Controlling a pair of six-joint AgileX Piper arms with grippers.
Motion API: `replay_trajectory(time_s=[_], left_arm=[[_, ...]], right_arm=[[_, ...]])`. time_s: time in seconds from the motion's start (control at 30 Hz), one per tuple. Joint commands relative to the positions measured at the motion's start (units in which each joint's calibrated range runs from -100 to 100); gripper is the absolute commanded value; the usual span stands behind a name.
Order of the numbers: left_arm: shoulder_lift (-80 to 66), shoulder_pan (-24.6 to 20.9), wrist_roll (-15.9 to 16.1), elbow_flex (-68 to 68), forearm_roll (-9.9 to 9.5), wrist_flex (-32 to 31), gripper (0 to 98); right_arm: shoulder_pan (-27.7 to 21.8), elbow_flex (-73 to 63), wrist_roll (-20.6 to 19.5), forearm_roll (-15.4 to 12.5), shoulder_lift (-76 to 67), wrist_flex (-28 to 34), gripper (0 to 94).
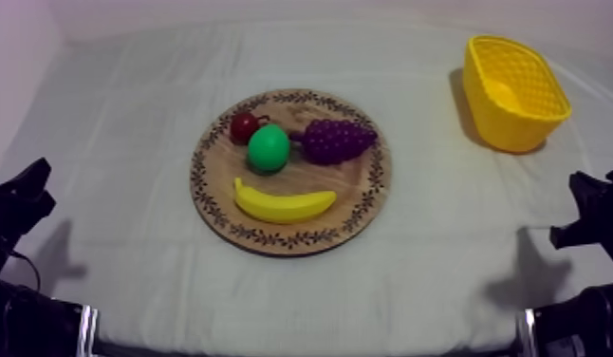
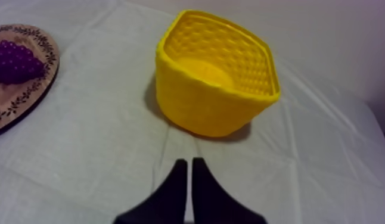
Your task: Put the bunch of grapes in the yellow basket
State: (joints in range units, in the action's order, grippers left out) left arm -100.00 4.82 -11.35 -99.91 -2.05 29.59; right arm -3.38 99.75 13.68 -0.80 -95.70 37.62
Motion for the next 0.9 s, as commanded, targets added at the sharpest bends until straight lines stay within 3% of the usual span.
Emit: replay_trajectory(time_s=[0.0, 0.87], left_arm=[[0.00, 0.00, 0.00, 0.02, -0.02, -0.01, 0.1], [0.00, 0.00, 0.00, 0.02, -0.02, -0.01, 0.1]], right_arm=[[0.01, 0.03, -0.05, -0.01, 0.03, 0.07, 0.6], [0.01, 0.03, -0.25, -0.01, 0.03, 0.13, 0.6]])
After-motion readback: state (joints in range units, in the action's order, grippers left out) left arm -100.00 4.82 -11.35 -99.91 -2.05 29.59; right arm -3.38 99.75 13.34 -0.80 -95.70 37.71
